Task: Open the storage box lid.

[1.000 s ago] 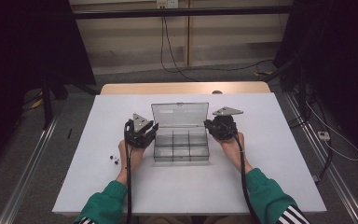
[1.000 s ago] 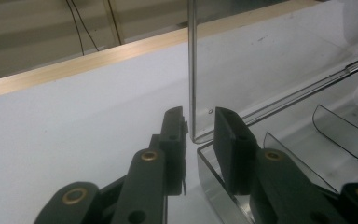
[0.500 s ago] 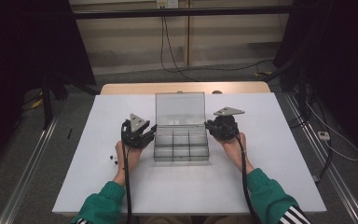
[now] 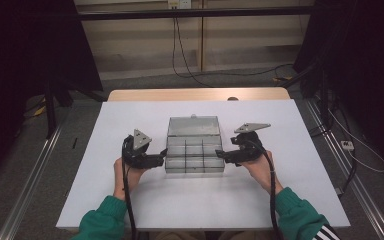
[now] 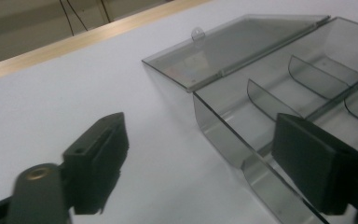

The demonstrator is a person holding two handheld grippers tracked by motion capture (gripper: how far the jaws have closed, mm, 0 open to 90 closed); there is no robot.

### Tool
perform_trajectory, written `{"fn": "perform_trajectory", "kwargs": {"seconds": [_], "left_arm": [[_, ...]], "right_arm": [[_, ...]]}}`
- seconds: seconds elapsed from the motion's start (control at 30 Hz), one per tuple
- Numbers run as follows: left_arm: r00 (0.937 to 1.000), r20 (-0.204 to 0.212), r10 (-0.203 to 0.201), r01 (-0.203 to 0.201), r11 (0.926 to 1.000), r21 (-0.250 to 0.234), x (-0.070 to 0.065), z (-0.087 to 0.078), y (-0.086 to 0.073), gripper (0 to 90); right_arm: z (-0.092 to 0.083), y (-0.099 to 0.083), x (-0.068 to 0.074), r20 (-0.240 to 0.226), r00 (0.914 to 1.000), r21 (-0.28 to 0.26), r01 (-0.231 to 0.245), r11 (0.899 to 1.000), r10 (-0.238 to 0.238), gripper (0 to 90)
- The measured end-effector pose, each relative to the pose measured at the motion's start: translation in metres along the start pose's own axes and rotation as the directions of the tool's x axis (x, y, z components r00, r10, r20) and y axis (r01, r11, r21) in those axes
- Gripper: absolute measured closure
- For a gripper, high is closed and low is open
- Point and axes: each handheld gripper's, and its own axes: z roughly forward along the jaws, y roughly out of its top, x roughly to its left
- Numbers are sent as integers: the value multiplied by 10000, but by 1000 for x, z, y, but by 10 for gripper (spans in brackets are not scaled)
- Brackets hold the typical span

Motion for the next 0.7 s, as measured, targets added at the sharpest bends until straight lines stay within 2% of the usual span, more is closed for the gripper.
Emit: {"fn": "perform_trajectory", "kwargs": {"seconds": [0.23,0.33,0.43,0.57,0.7], "left_arm": [[9998,17,183,-183,9996,220,-4,-15,-5,75],[9999,40,127,-129,9992,379,-3,-21,-8,61],[9998,-73,199,-194,9982,568,-2,-27,-12,42],[9998,-123,182,-172,9971,748,0,-33,-19,20],[9997,-220,86,-67,9963,860,2,-38,-24,1]], "right_arm": [[-10,-14,5,-545,9984,194,157,9997,-146,41],[-15,-20,7,-687,9975,294,208,9994,-187,0],[-22,-27,9,-794,9963,298,348,9990,-324,0],[-32,-37,10,-809,9952,165,567,9983,-552,0],[-38,-46,10,-852,9937,258,754,9968,-729,0]]}}
